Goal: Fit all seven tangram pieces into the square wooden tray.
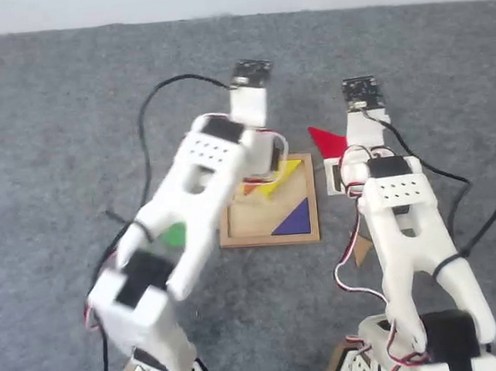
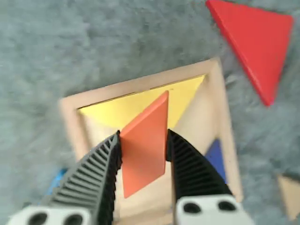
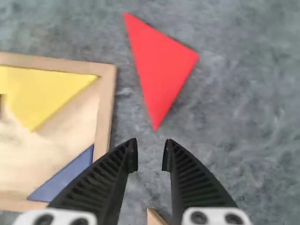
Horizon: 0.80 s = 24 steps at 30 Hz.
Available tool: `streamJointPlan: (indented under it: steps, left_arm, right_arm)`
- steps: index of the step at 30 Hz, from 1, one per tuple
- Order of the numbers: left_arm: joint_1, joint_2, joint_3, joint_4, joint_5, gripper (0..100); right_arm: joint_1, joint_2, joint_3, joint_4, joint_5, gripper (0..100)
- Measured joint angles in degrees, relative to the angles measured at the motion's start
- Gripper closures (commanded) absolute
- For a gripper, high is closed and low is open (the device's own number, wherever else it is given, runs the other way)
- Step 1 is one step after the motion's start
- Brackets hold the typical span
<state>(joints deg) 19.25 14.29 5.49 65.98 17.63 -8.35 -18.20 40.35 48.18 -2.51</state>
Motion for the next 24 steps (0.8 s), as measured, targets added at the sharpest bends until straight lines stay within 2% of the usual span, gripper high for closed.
streamJointPlan:
  steps: [10, 24]
  left_arm:
    - [7.4, 14.2, -13.1, 1.5, 9.4, 96]
    - [8.7, 17.9, -15.4, 1.8, 10.9, 94]
  right_arm:
    - [2.8, -4.0, 0.0, -0.2, -1.7, 90.0]
    - [2.9, -4.0, 0.0, -0.2, -1.7, 90.1]
